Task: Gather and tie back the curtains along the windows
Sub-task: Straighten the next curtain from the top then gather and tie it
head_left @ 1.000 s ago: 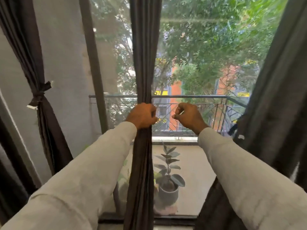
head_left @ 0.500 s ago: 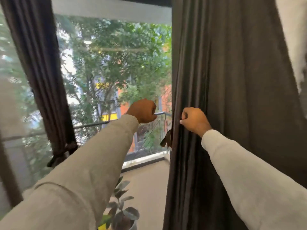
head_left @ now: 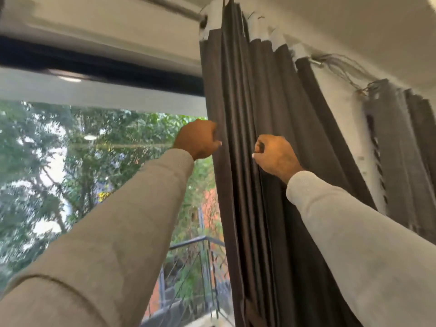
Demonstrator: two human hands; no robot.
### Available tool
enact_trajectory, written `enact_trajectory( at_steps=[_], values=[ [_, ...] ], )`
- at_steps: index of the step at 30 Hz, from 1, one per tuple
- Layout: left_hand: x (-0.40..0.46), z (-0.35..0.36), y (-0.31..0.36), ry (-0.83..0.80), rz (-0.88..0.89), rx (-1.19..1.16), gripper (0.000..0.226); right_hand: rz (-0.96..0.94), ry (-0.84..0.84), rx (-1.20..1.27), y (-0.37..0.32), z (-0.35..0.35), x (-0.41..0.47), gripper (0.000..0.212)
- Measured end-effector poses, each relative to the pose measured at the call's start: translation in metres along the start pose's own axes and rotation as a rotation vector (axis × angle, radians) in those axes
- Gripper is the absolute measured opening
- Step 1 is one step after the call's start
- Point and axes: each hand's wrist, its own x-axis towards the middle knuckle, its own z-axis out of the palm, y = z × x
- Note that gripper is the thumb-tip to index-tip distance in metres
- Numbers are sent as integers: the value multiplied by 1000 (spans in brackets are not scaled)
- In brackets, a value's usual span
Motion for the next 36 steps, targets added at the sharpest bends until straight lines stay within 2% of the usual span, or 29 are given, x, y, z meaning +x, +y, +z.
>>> enact_trajectory(
  at_steps=[4, 8, 11, 15, 19, 22, 25, 28, 31, 34, 36],
  values=[
    [58, 20, -1, 144, 0, -59, 30, -74, 120, 18, 6, 0, 59, 19],
    [99, 41, 2, 234, -31, -2, 31, -121, 160, 30, 13, 8, 108, 15],
    [129, 51, 8, 382, -124, 43, 43, -190, 209, 123, 20, 16, 148, 11],
    [160, 50, 22, 543, -261, 175, 56, -277, 307, 271, 19, 27, 197, 16],
    [179, 28, 23, 601, -345, 280, 42, -298, 353, 454, 7, 30, 231, 20],
    [184, -1, 14, 602, -380, 403, 38, -299, 385, 582, -8, 35, 249, 31],
    [176, -36, -7, 558, -372, 525, 25, -324, 506, 641, -24, 38, 251, 43],
    [153, -77, -42, 557, -527, 629, 22, -353, 550, 569, -38, 43, 246, 44],
    [132, -112, -69, 618, -757, 521, 36, -367, 615, 385, -52, 44, 240, 43],
    [130, -126, -67, 628, -683, 416, 28, -425, 707, 288, -76, 43, 236, 33],
    [130, -135, -73, 674, -677, 428, 31, -423, 644, 330, -94, 42, 234, 32]
  ],
)
